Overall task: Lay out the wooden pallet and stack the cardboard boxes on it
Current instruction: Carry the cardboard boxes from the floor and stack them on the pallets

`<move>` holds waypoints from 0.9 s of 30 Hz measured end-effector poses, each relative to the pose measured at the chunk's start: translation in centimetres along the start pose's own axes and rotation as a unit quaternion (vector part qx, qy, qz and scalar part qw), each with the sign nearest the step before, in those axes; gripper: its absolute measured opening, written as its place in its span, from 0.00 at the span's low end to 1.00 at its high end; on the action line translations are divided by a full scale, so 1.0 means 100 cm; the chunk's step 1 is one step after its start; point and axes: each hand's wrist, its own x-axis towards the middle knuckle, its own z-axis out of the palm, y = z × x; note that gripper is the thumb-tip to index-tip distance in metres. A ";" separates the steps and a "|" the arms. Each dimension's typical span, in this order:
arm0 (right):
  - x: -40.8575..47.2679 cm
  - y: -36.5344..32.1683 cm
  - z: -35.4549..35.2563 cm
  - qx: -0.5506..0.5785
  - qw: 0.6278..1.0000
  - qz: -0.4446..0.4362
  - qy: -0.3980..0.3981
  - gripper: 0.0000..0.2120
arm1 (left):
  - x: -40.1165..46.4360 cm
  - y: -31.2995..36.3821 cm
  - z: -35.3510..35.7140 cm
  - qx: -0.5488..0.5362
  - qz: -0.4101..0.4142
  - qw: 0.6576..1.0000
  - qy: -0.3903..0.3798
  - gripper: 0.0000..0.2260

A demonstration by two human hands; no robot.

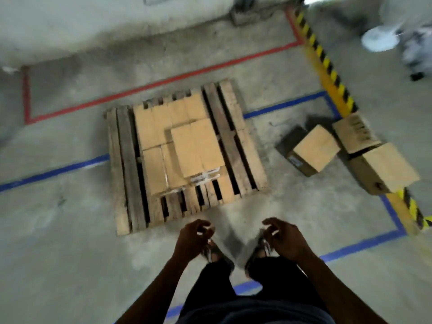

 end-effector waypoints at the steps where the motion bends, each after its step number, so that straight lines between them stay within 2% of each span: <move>1: -0.008 0.007 -0.005 -0.003 1.000 0.010 -0.011 0.19 | -0.001 0.000 -0.001 0.009 0.002 1.000 -0.008 0.09; 5: -0.038 0.043 -0.043 -0.012 0.998 0.064 0.011 0.17 | 0.011 0.023 -0.004 0.020 -0.002 0.999 -0.034 0.02; 8: -0.056 0.076 -0.077 0.032 0.994 0.089 0.057 0.17 | 0.020 0.070 0.004 0.029 -0.018 0.999 -0.043 0.03; 11: -0.067 0.121 -0.113 0.081 0.986 0.110 0.098 0.17 | 0.038 0.130 0.034 0.050 0.025 0.998 -0.039 0.06; 14: -0.080 0.178 -0.162 0.133 0.977 0.126 0.107 0.17 | 0.044 0.212 0.095 0.067 0.086 0.994 -0.030 0.02; 16: -0.088 0.211 -0.193 0.142 0.976 0.122 0.108 0.24 | 0.044 0.264 0.138 0.012 0.083 0.996 -0.012 0.04; 18: -0.094 0.260 -0.222 0.163 0.969 0.142 0.116 0.21 | 0.040 0.319 0.190 -0.021 0.087 0.996 -0.018 0.03; 20: -0.093 0.294 -0.242 0.173 0.960 0.165 0.144 0.15 | 0.035 0.349 0.223 -0.010 0.105 0.994 -0.042 0.02; 22: -0.090 0.333 -0.271 0.191 0.945 0.197 0.176 0.14 | 0.028 0.376 0.263 0.015 0.129 0.988 -0.085 0.02; 27: -0.062 0.363 -0.324 0.208 0.944 0.192 0.171 0.12 | 0.037 0.416 0.318 0.000 0.117 0.986 -0.116 0.04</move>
